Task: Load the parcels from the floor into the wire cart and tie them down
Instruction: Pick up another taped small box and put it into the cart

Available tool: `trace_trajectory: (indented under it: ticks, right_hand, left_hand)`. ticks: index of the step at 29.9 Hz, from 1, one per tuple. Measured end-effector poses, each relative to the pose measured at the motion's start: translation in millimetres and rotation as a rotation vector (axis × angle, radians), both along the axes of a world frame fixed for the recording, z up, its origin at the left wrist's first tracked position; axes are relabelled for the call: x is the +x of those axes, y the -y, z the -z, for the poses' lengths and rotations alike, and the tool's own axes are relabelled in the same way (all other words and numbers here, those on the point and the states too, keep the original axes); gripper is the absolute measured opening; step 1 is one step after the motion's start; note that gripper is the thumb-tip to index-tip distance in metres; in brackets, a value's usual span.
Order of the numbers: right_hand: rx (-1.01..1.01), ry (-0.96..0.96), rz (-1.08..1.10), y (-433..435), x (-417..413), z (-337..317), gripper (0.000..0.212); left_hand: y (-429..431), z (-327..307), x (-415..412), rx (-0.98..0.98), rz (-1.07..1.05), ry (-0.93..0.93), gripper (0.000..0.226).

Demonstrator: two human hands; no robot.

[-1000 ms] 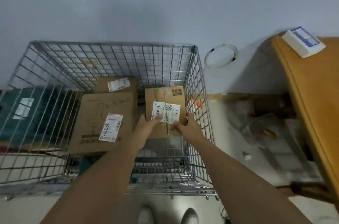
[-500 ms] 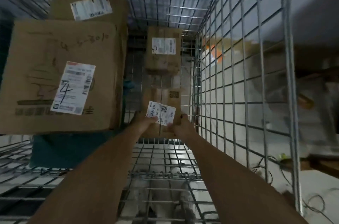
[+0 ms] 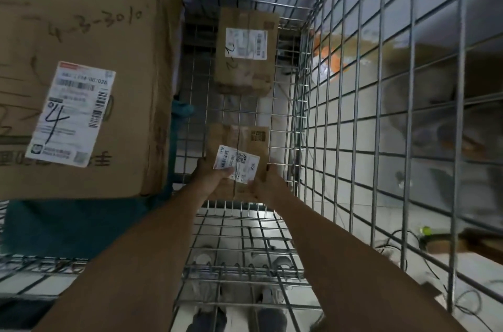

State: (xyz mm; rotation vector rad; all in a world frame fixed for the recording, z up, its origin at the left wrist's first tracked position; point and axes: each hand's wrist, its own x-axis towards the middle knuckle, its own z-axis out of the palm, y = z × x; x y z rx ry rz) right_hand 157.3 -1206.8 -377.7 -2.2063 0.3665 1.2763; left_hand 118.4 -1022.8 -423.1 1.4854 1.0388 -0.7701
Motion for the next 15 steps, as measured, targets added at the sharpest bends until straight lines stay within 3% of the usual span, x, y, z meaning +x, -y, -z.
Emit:
trace_trajectory:
  ticks: [4,8,12,15]
  right_hand:
    - [0.091,-0.097,0.117,0.2,4.5,-3.5,0.058]
    - [0.081,-0.086,0.083,-1.7,3.6,-17.7,0.064]
    - [0.040,-0.070,0.055,-3.1,0.4,-25.5,0.057]
    - [0.015,-0.025,-0.008,-3.4,4.2,-37.1,0.042]
  left_hand:
    - [2.5,-6.9,0.5,0.032,0.020,0.005,0.048]
    - [5.9,-11.3,-0.5,0.046,0.015,-0.001,0.047]
    - [10.9,-20.6,1.3,0.092,0.007,-0.043,0.062]
    - [24.6,-47.4,10.4,0.288,0.069,-0.032,0.079]
